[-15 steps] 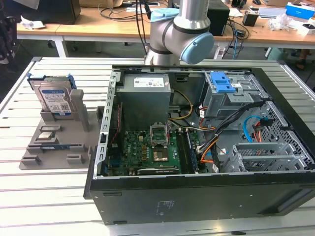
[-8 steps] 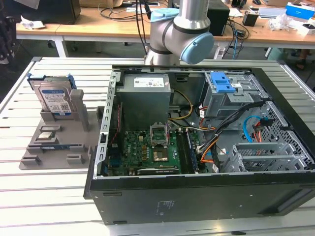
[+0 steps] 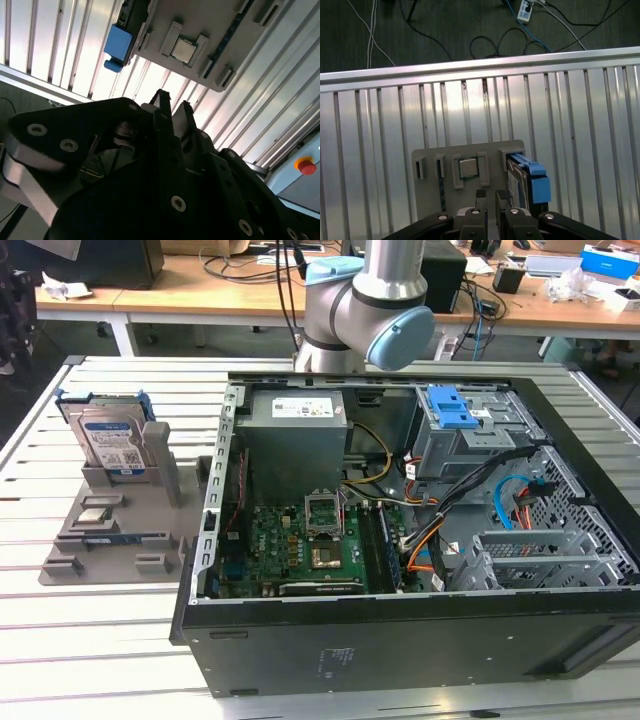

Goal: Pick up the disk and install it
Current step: 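Pick up the disk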

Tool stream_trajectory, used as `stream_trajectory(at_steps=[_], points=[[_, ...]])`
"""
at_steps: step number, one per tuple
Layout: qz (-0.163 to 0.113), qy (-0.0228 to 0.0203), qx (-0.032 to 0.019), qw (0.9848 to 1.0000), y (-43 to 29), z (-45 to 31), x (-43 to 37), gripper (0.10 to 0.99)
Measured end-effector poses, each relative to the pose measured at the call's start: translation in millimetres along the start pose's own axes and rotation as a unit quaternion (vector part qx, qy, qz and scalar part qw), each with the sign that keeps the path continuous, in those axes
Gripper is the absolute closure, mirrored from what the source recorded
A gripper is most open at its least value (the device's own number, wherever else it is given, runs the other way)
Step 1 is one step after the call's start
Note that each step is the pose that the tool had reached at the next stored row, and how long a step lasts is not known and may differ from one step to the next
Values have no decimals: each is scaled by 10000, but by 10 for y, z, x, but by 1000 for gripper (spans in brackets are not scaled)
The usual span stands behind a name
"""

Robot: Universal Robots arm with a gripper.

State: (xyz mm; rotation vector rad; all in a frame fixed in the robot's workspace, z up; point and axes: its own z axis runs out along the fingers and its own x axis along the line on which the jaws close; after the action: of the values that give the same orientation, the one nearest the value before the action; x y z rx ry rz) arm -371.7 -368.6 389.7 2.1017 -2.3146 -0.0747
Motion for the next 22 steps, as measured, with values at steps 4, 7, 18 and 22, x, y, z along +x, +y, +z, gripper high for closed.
stream_trajectory(at_steps=[4, 7, 18, 22], points=[[0, 0, 0, 10000, 0, 0, 0, 671], [1, -1, 2, 10000, -5, 3, -21, 604], [-3, 6, 1, 10000, -216, 94, -331, 604], [-5, 6, 1, 10000, -235, 186, -340, 604]])
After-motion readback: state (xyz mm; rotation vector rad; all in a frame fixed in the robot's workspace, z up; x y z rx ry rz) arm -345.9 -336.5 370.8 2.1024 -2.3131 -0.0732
